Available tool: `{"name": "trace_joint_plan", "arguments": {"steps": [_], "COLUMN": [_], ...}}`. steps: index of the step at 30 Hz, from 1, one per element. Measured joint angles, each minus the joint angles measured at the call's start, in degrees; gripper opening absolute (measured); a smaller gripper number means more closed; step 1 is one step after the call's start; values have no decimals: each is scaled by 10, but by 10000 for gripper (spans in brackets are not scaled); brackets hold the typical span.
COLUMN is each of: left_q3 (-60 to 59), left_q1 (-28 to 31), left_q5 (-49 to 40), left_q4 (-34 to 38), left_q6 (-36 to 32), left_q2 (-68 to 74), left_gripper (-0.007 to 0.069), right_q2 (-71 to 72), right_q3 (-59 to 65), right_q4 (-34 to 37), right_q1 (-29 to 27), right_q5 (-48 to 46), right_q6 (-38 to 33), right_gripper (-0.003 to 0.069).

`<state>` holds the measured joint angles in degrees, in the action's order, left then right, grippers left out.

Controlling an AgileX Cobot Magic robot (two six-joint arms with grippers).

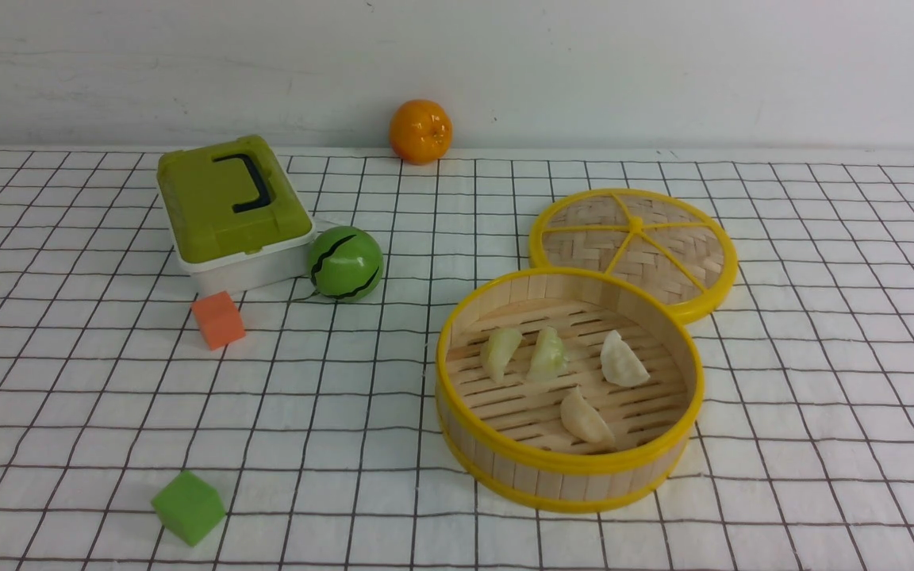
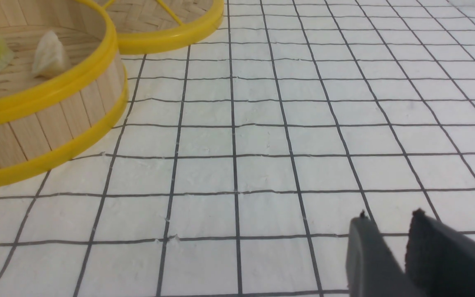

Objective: Put the dumplings into the steamer on the table with the white tablecloth.

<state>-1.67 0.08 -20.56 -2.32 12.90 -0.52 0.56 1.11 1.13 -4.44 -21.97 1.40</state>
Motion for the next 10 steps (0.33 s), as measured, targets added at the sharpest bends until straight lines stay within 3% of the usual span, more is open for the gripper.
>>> {"name": "trace_joint_plan", "arguments": {"steps": [10], "left_q3": [0], "left_q1": [0], "left_q5": [0], "left_q4": [0], "left_q6": [0], "left_q2": [0], "left_gripper": [-1], "right_q2": [0], "right_q3": [0], "right_q4": [0], "right_q1": [0], "right_q5": [0], "right_q6": [0], "right_gripper": [169]}}
